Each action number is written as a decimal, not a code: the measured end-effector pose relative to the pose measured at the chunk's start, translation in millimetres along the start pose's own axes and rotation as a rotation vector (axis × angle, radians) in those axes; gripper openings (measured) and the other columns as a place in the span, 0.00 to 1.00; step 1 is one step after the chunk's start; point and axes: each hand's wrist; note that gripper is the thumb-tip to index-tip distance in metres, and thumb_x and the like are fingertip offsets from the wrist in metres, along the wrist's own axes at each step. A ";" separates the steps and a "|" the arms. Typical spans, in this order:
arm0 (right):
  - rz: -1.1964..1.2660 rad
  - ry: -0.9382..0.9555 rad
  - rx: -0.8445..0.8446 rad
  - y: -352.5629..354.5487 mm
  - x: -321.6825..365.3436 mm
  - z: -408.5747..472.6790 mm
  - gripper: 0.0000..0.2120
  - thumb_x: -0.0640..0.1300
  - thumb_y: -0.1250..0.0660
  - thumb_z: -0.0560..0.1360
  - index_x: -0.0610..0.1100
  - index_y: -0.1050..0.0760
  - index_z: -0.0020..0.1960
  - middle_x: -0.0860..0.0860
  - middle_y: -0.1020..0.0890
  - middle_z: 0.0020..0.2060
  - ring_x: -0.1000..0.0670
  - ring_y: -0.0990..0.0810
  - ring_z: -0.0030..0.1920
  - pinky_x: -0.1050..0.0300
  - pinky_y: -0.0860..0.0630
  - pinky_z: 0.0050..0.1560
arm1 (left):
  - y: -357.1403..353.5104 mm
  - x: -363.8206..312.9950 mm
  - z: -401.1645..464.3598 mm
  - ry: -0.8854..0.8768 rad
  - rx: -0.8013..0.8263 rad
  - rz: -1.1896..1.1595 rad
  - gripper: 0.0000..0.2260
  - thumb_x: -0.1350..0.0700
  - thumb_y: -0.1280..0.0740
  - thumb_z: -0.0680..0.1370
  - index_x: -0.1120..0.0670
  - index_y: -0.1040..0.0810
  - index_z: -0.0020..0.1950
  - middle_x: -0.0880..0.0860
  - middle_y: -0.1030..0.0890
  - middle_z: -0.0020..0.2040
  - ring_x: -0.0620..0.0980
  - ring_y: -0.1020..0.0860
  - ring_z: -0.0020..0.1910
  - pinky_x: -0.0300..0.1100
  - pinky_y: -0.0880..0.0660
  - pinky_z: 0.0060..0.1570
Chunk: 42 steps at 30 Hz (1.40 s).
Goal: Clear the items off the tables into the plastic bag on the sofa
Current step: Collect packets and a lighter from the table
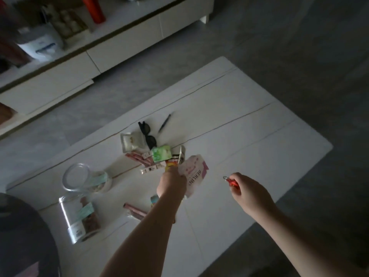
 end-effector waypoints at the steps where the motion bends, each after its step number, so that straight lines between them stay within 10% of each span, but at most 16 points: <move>1: 0.005 -0.024 -0.010 9.4 -9.6 -7.1 0.11 0.47 0.40 0.78 0.47 0.28 0.59 0.51 0.19 0.47 0.50 0.20 0.47 0.56 0.24 0.46 | -3.5 -12.4 -11.1 -0.017 0.022 -0.007 0.14 0.60 0.39 0.76 0.55 0.27 0.62 0.56 0.20 0.54 0.58 0.20 0.50 0.50 0.21 0.48; 28: 0.162 -0.857 -0.317 145.9 -289.8 -337.1 0.12 0.52 0.44 0.80 0.45 0.30 0.54 0.49 0.19 0.40 0.48 0.20 0.40 0.59 0.31 0.34 | -271.9 -251.3 -304.5 -0.523 0.552 0.195 0.12 0.52 0.32 0.74 0.58 0.24 0.52 0.58 0.18 0.52 0.57 0.19 0.49 0.48 0.21 0.46; 36: 0.174 -1.015 -0.311 143.4 -369.3 -433.1 0.10 0.49 0.42 0.78 0.47 0.28 0.55 0.49 0.20 0.47 0.47 0.19 0.46 0.49 0.20 0.48 | -373.1 -261.9 -400.5 -0.632 0.693 0.383 0.11 0.59 0.35 0.76 0.62 0.25 0.57 0.60 0.20 0.54 0.52 0.24 0.43 0.40 0.30 0.38; 42: -0.270 -0.985 -0.097 136.8 -412.3 -478.8 0.10 0.48 0.39 0.77 0.47 0.26 0.56 0.51 0.18 0.48 0.49 0.21 0.52 0.52 0.31 0.58 | -432.7 -261.9 -451.8 -0.572 0.806 0.395 0.17 0.58 0.35 0.76 0.60 0.27 0.63 0.58 0.22 0.59 0.56 0.22 0.57 0.43 0.25 0.46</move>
Point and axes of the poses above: each hand's wrist, its own z-axis towards the middle knuckle, its own y-axis out of the back of the hand, x = y × z
